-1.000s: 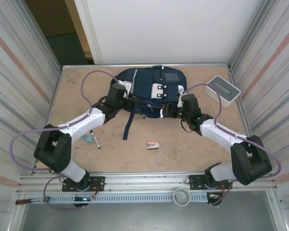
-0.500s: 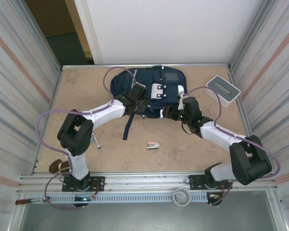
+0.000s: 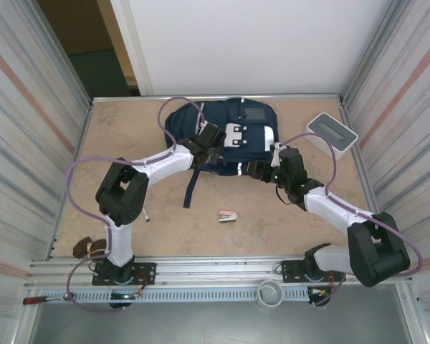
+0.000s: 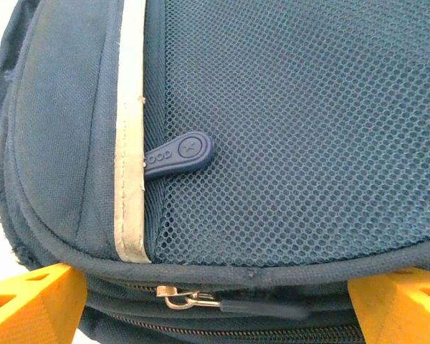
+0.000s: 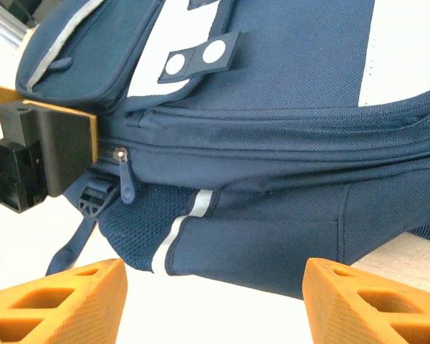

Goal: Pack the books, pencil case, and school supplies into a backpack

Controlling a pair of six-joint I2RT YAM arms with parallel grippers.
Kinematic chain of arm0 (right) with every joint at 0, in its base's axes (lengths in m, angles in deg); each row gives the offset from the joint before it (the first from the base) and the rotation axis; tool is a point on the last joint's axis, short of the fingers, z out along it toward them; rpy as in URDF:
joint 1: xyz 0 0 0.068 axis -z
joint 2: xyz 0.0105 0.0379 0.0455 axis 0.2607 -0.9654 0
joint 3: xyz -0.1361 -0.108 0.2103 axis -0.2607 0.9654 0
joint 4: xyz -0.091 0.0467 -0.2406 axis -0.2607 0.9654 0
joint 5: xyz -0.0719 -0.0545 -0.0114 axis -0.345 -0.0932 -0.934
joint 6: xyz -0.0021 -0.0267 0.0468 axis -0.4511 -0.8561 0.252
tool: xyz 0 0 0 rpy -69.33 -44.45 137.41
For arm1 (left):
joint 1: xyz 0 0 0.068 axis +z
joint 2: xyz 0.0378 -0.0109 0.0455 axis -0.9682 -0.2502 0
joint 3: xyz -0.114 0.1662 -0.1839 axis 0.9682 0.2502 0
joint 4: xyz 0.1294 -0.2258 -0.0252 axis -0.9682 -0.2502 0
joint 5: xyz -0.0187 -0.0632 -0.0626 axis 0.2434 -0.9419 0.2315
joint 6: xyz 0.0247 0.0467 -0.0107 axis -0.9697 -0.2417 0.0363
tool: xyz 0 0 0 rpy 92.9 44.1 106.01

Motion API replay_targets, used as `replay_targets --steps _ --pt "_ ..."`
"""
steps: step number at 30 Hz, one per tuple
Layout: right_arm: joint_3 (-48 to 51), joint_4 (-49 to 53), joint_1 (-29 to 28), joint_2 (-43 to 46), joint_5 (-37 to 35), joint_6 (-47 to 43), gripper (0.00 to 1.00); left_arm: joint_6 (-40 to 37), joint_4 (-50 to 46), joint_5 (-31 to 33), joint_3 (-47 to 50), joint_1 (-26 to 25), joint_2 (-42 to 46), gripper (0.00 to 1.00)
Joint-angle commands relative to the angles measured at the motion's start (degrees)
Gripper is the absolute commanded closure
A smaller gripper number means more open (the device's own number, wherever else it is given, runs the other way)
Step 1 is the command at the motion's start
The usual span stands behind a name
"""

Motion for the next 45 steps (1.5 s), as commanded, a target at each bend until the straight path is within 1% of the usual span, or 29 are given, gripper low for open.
replay_targets --steps 1,5,10,19,22,30,37,42,45 --pt "0.8 -1.4 0.0 1.2 1.0 -0.4 0.36 1.6 0.2 3.6 -2.0 0.0 0.1 0.14" --pt "0.9 -1.5 -1.1 1.7 0.0 -0.5 0.35 2.4 0.6 3.9 -0.1 0.0 1.7 0.31" --pt "1.1 -1.2 -2.9 2.9 -1.9 -0.9 0.35 3.4 0.7 3.4 2.4 0.2 4.0 0.36" --pt "1.1 -0.6 -5.0 3.5 -4.5 -1.5 0.35 4.5 1.4 -0.4 6.0 2.2 6.3 0.55" --pt "1.0 0.0 -5.0 3.8 -5.8 -2.1 0.35 4.4 2.3 -1.5 7.0 2.4 7.0 0.59" --pt "1.0 0.0 -4.8 3.2 -6.2 -2.4 0.35 3.8 3.8 -5.2 7.3 3.2 6.3 0.79" --pt "0.9 0.3 -4.4 2.9 -6.6 -2.7 0.34 4.3 4.9 -6.8 8.8 3.3 5.8 0.90" --pt "0.9 0.4 -4.3 2.5 -7.2 -2.4 0.34 4.4 7.3 -8.3 11.7 3.4 7.6 1.00" --pt "0.9 0.8 -3.9 2.4 -8.3 0.0 0.32 4.1 10.7 -10.9 14.7 3.4 10.0 1.00"
